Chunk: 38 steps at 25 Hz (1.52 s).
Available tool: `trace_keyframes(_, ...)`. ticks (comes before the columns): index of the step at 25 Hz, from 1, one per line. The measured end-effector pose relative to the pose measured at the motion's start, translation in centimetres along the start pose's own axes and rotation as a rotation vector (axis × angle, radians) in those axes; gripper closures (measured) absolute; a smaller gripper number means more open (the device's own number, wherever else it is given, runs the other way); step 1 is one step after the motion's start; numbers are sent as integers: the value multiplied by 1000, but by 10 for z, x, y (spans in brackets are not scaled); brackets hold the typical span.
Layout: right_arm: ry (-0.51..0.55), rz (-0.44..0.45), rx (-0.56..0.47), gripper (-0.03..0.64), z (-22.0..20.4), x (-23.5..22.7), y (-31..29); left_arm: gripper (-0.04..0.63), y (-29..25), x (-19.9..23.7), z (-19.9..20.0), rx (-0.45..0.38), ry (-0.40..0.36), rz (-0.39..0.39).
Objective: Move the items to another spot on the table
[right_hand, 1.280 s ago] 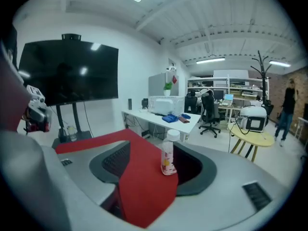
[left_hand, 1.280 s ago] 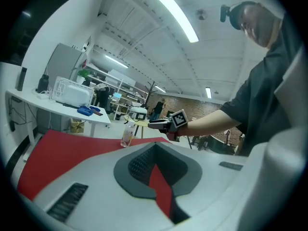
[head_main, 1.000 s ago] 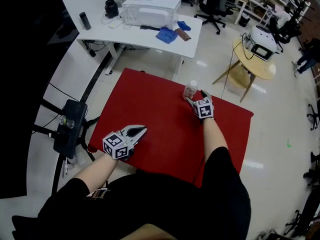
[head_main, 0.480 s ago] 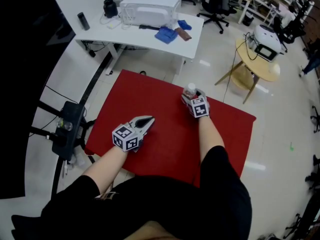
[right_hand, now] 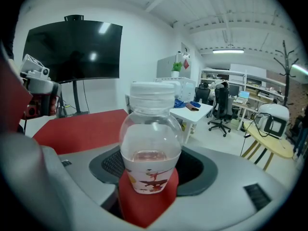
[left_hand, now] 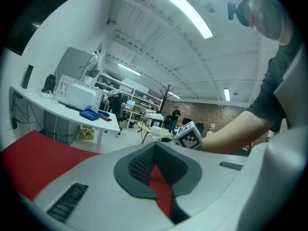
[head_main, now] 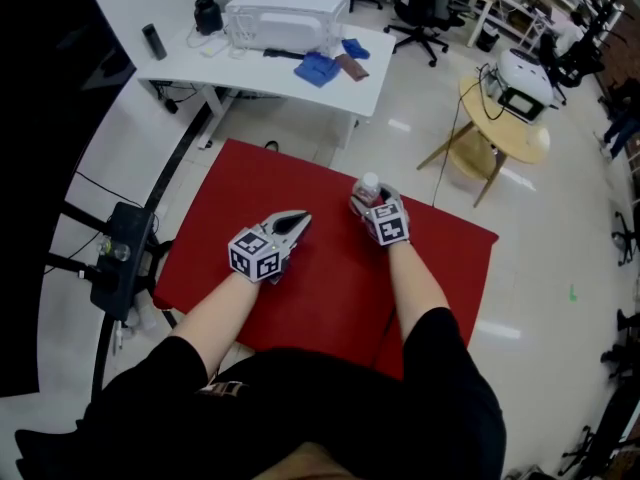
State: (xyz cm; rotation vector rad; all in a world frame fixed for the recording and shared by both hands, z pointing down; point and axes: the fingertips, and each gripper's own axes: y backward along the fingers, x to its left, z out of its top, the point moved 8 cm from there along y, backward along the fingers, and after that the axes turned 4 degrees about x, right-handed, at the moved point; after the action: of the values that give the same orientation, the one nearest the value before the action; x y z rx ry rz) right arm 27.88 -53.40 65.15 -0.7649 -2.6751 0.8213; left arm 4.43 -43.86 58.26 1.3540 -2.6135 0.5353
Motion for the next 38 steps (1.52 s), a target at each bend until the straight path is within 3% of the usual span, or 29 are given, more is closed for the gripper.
trace_keyframes(7,-17,38,-40,313,1,6,43,600,-35,-11,0,29,-4,-7)
trace_keyframes(12,8,58,-39,313,1,29,67,601,-27,-25,-6,47,-12,-26)
trace_keyframes(18,15,44,-53,313,7,75,97,601,20,-40,-18,63,-25,-62)
trace_keyframes(29,-18,10,-39,313,-19,219,146,601,159,-53,-68,102,-35,-134)
trace_keyframes(38,0,66,17,313,-62,298,215,601,217,-123,-92,159,-39,-149)
